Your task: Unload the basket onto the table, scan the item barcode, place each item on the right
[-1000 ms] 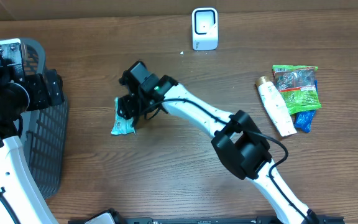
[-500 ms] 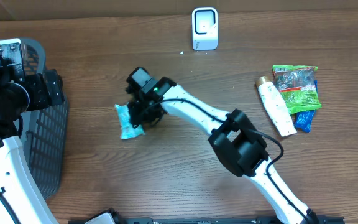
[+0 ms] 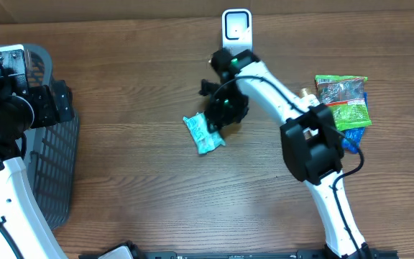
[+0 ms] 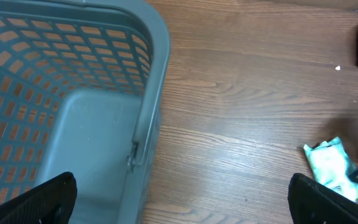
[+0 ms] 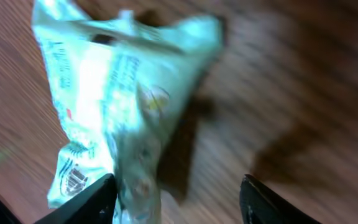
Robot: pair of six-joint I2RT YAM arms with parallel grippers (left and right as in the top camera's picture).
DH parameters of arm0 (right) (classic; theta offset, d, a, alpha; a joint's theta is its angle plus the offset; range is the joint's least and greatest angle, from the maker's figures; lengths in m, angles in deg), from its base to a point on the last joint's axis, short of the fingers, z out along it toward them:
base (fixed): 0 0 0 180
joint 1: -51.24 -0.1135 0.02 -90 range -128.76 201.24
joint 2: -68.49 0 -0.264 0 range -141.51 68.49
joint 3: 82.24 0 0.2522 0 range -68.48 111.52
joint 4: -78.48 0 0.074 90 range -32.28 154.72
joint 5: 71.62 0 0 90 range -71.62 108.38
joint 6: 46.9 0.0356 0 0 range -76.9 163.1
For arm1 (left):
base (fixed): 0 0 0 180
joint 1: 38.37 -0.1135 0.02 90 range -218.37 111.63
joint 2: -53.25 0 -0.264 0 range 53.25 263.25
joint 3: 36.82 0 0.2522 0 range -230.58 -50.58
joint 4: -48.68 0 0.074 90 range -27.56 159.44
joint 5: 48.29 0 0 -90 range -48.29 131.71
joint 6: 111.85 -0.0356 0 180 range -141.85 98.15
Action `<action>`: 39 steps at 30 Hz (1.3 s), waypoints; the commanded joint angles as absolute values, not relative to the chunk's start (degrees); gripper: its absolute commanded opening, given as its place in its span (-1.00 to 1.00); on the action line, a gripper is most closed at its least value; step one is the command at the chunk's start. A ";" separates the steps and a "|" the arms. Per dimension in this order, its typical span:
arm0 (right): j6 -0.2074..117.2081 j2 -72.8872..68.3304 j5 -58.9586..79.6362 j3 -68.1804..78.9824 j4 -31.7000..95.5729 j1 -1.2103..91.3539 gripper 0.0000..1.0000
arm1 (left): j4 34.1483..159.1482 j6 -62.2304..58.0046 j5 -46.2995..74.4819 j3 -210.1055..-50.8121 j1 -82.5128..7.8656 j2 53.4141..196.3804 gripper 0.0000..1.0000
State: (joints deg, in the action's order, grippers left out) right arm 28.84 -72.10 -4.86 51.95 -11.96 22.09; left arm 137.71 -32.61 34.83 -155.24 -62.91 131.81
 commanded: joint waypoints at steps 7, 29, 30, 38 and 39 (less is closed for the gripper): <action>28.29 -69.06 -19.51 58.44 -16.60 26.18 0.29 | 137.64 -33.66 34.42 -156.01 -63.10 131.99 1.00; 38.74 -69.13 -15.86 60.05 -13.76 15.51 0.07 | 137.64 -33.66 34.42 -156.01 -63.10 131.99 0.99; 38.28 -69.19 -14.44 60.05 -13.34 14.70 0.07 | 137.64 -33.66 34.42 -156.01 -63.10 131.99 0.99; 35.55 -72.06 -0.82 59.73 -8.03 7.45 0.07 | 137.64 -33.66 34.42 -156.01 -63.10 131.99 0.99; 35.57 -72.71 0.10 59.70 -7.35 7.12 0.08 | 137.64 -33.66 34.42 -156.01 -63.10 131.99 0.99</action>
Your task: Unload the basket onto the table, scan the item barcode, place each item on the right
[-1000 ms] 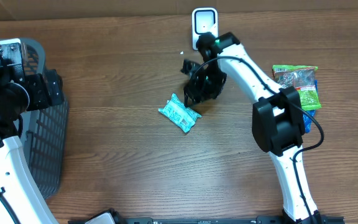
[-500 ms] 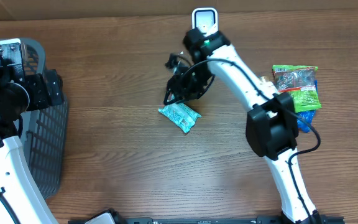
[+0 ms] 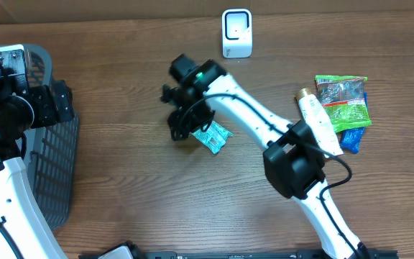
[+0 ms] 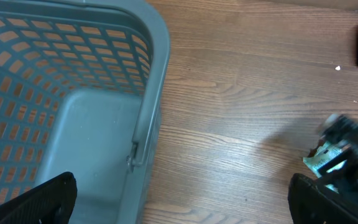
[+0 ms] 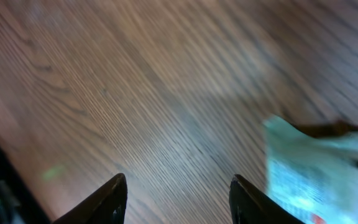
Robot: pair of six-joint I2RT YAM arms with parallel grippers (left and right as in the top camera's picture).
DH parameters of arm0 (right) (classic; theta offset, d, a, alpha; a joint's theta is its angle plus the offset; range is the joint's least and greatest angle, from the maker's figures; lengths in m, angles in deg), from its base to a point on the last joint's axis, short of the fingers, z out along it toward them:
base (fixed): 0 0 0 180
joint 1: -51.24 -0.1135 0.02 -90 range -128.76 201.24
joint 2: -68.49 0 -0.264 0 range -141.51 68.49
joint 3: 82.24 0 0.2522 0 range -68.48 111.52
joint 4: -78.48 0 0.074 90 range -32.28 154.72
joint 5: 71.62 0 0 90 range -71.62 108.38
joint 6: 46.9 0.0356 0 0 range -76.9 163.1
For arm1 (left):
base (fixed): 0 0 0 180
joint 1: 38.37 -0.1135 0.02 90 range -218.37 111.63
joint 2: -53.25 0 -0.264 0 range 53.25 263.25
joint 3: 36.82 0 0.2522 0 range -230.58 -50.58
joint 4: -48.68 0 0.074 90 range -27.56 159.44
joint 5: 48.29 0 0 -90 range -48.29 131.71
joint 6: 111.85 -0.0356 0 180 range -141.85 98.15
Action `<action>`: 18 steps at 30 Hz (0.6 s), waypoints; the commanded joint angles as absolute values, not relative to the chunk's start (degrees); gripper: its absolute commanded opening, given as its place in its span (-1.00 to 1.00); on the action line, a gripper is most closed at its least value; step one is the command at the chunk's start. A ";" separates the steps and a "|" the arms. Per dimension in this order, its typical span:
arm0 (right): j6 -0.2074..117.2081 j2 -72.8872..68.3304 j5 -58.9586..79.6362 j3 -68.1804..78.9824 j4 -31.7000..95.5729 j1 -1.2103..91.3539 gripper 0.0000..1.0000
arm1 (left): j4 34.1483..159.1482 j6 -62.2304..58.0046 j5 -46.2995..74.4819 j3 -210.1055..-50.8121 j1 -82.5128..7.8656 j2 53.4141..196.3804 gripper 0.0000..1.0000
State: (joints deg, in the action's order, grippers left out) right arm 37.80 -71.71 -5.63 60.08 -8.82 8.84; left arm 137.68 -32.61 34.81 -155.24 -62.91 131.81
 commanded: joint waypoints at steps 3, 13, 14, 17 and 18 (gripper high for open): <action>35.57 -74.79 2.52 59.38 -4.38 6.66 0.06 | 137.64 -33.66 34.42 -156.01 -63.10 131.99 1.00; 36.64 -78.59 10.28 59.33 -1.67 9.06 0.04 | 137.64 -33.66 34.42 -156.01 -63.10 131.99 0.99; 37.63 -78.59 11.77 59.35 -1.06 9.63 0.04 | 137.64 -33.66 34.42 -156.01 -63.10 131.99 1.00; 41.41 -78.59 15.22 59.35 1.19 11.95 0.04 | 137.64 -33.66 34.42 -156.01 -63.10 131.99 1.00; 43.31 -78.59 16.45 59.35 1.78 12.91 0.04 | 137.64 -33.66 34.42 -156.01 -63.10 131.99 0.99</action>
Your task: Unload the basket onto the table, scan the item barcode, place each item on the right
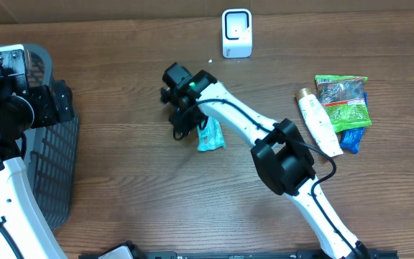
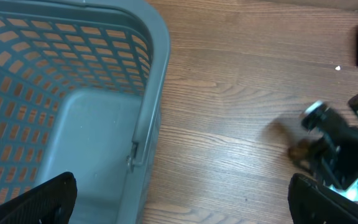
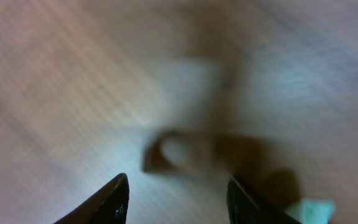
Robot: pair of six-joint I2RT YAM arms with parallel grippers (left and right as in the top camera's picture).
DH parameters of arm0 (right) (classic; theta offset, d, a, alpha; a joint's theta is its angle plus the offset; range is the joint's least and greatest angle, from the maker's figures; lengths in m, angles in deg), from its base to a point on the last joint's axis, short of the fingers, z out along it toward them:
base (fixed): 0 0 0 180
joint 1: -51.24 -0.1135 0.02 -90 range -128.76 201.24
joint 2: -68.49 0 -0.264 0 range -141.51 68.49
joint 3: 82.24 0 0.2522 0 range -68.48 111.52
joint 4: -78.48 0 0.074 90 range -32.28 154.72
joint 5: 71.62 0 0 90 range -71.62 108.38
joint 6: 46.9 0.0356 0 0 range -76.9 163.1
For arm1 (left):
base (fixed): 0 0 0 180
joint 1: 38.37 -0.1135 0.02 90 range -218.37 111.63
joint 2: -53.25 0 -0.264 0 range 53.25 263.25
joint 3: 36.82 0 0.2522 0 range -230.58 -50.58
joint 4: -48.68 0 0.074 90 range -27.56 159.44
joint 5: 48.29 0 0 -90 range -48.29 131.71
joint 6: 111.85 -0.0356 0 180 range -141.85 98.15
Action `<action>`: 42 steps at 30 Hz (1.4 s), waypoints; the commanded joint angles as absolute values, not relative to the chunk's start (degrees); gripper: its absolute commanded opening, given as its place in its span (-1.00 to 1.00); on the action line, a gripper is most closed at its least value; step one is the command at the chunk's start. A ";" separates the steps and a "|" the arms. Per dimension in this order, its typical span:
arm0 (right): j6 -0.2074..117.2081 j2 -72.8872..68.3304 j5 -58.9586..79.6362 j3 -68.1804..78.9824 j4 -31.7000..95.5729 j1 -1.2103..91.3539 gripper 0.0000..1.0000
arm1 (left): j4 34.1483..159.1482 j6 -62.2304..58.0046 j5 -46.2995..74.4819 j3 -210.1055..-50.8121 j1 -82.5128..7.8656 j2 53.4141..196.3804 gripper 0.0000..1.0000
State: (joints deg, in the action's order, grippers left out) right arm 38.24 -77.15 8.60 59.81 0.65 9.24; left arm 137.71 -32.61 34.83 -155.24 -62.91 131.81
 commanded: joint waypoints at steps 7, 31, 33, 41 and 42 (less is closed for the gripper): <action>50.13 -78.09 6.61 62.81 1.04 21.30 0.12 | 137.64 -33.66 34.42 -156.01 -63.10 131.99 0.99; 23.29 -76.52 -5.69 64.43 -14.87 31.82 0.60 | 137.64 -33.66 34.42 -156.01 -63.10 131.99 0.99; 23.11 -76.52 -5.72 62.94 -14.32 30.81 0.60 | 137.64 -33.66 34.42 -156.01 -63.10 131.99 1.00; 23.16 -76.52 -5.74 57.63 -10.96 26.59 0.61 | 137.64 -33.66 34.42 -156.01 -63.10 131.99 0.99; 23.18 -76.52 -5.74 57.08 -10.70 26.29 0.61 | 137.64 -33.66 34.42 -156.01 -63.10 131.99 1.00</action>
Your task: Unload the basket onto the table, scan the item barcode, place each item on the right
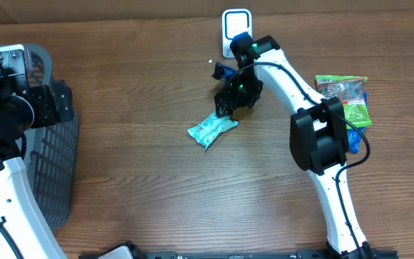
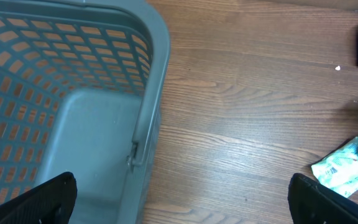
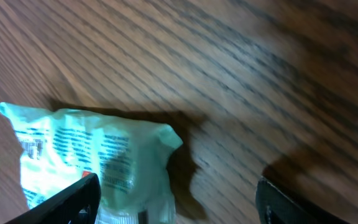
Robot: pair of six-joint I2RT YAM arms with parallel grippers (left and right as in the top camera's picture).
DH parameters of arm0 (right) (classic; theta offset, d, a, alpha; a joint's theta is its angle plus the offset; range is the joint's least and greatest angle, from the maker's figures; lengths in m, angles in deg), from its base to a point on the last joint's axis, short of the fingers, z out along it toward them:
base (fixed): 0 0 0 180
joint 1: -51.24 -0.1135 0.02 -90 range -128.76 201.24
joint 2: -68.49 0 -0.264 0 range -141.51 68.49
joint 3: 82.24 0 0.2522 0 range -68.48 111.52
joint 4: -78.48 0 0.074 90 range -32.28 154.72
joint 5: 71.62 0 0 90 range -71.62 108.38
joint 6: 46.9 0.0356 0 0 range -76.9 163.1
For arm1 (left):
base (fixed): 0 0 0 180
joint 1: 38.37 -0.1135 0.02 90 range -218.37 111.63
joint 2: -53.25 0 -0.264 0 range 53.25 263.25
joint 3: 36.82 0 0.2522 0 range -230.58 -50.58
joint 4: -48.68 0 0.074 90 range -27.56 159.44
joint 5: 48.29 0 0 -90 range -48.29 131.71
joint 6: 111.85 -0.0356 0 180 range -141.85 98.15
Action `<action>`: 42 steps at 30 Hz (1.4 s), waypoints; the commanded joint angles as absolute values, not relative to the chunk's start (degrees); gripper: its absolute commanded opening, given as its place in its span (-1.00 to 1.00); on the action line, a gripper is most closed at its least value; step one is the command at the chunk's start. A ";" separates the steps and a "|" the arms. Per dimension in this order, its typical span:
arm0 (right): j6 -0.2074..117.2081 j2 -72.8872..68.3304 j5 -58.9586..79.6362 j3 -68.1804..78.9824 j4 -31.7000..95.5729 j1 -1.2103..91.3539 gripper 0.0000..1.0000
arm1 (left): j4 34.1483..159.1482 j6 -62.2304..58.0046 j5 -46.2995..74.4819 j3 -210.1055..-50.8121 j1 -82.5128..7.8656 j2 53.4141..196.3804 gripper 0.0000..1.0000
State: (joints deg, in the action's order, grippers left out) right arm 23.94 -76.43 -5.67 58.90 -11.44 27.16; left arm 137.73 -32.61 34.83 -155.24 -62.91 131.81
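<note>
The item is a teal and white packet (image 1: pixel 213 131) lying flat on the wooden table, its long side slanting up to the right. My right gripper (image 1: pixel 230 101) hangs just beyond its far right end, open. In the right wrist view the packet (image 3: pixel 86 155) lies by the left finger (image 3: pixel 73 199) and reaches partly into the gap, with nothing gripped. The white scanner (image 1: pixel 236 25) stands at the table's far edge, behind the right arm. My left gripper (image 2: pixel 185 208) is open over the basket's rim, far from the packet (image 2: pixel 344 174).
A grey mesh basket (image 1: pixel 52 165) stands at the left edge, under the left arm. At the right lie a green snack bag (image 1: pixel 345 101), a white tube (image 1: pixel 319 124) and a blue packet (image 1: pixel 351 140).
My right gripper has moved from the packet's left side to its far right end, nearer the scanner. The packet has turned from pointing up and down to slanting. The left arm has not moved.
At first my right gripper was open over the packet near mid-table. Then it was left of the packet, which had turned and shifted slightly. It stayed on the left while the packet stood lengthwise. Now it is right of the slanted packet.
</note>
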 commanded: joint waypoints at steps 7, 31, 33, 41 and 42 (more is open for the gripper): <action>25.93 -76.52 -6.96 52.40 -8.75 24.97 0.50 | 137.64 -33.66 34.42 -156.01 -63.10 131.99 1.00; 44.07 -76.52 -7.35 46.52 -3.05 23.97 -0.37 | 137.64 -33.66 34.42 -156.01 -63.10 131.99 0.99; 44.49 -76.49 -7.38 46.35 -2.35 24.23 -0.81 | 137.64 -33.66 34.42 -156.01 -63.10 131.99 1.00; 44.86 -76.10 -8.82 46.79 -2.37 27.01 -0.92 | 137.64 -33.66 34.42 -156.01 -63.10 131.99 0.99; 44.86 -75.93 -8.75 46.98 -2.35 27.49 -0.92 | 137.64 -33.66 34.42 -156.01 -63.10 131.99 0.99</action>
